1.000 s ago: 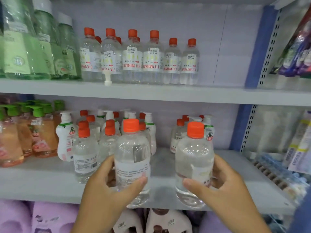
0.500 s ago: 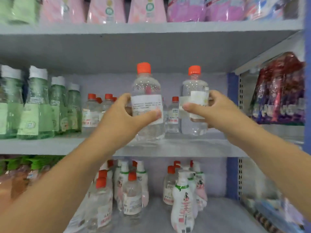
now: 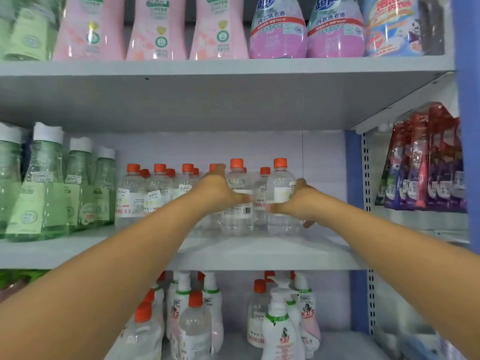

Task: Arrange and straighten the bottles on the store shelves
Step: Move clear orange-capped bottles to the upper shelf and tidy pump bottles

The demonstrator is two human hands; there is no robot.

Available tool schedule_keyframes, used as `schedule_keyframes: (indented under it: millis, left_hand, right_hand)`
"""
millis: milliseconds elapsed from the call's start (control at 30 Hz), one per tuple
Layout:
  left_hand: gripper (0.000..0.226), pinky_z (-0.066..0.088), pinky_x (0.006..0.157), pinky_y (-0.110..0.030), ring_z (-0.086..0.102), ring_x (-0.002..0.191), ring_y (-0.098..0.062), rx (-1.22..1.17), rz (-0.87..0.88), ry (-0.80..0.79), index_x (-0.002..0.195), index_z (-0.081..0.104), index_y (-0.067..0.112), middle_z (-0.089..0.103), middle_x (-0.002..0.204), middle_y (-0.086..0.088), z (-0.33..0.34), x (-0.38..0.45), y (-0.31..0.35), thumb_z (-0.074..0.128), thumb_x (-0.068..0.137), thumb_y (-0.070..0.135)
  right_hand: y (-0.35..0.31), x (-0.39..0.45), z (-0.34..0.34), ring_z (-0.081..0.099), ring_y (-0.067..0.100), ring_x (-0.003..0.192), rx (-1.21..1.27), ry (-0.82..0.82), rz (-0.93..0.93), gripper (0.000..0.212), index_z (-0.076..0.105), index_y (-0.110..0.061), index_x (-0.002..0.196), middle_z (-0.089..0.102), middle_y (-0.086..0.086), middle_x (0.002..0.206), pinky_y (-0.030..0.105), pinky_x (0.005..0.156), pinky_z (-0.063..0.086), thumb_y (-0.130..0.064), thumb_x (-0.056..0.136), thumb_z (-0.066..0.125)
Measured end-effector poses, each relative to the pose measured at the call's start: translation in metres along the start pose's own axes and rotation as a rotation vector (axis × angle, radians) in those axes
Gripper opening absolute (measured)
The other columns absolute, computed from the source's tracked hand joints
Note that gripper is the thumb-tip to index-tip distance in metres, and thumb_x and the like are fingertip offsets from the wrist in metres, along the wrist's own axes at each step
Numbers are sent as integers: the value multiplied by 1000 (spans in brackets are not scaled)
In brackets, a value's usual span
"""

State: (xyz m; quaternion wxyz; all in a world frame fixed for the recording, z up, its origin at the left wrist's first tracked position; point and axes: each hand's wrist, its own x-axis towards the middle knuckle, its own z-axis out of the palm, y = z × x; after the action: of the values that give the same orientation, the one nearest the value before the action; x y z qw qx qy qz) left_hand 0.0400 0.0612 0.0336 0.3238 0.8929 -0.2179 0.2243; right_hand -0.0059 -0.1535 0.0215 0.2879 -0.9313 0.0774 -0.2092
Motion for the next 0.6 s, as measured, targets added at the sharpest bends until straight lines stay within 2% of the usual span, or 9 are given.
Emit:
schedule_keyframes:
  millis: [33,67,133,200,333,400,467,533,600]
  left_hand:
    - [102,54,86,-35,60,119,-25,6,8,28,158,29,22,54,145,-3,-3,9,4,80,79,61]
    - [97,54,86,-37,61,116,-26,30,7,36,157,33,20,53,146,-5,-6,17,9,77,81,62]
    - [84,49,78,-34,58,101,-23,129,-16,-6,148,46,15,59,134,-5,-11,31,17,72,85,64]
    - [83,44,80,-33,52,101,-23,182,-24,-44,148,46,14,58,138,-5,-9,41,20,72,85,63]
    - [88,46,85,-33,56,124,-28,240,11,-31,154,37,15,51,149,-6,2,56,18,77,86,55]
    - [92,48,88,-35,55,130,-30,264,38,-25,156,33,14,49,152,-6,5,63,19,79,86,52]
    - [90,49,92,-36,55,130,-29,288,62,-35,155,34,15,50,152,-4,6,67,21,79,85,50]
    - [83,53,89,-35,63,117,-25,294,66,-54,151,39,17,54,145,-2,8,72,21,78,85,50]
    - [73,55,69,-30,69,89,-19,246,64,-68,143,44,19,59,128,1,13,77,18,77,86,49]
  right_hand:
    - [-2,5,1,64,22,92,-37,-11,7,107,21,-12,152,56,3,118,45,77,64,-62,77,80]
    - [-4,11,2,67,24,91,-60,-18,11,108,24,-11,151,58,6,119,46,76,65,-63,76,80]
    - [-7,20,5,72,26,87,-86,-38,16,104,31,-10,147,60,10,118,46,74,65,-65,74,80]
    - [-8,30,6,74,28,86,-118,-92,13,99,37,-12,143,61,10,122,47,74,65,-68,73,79]
    - [-12,53,-10,73,29,100,-214,-263,-12,91,49,-16,143,61,7,135,45,84,64,-76,78,68]
    - [-18,65,-25,70,26,108,-162,-288,-63,84,54,-15,140,61,4,137,43,88,63,-77,83,60]
    - [-23,75,-38,69,21,109,-65,-272,-139,65,61,-18,133,67,1,131,39,89,62,-68,91,59]
    - [-25,86,-40,71,18,104,24,-233,-207,45,67,-18,124,73,1,120,37,87,62,-53,96,64]
    - [-20,95,-33,73,18,99,105,-186,-242,35,70,-17,117,77,2,110,34,82,63,-44,95,68]
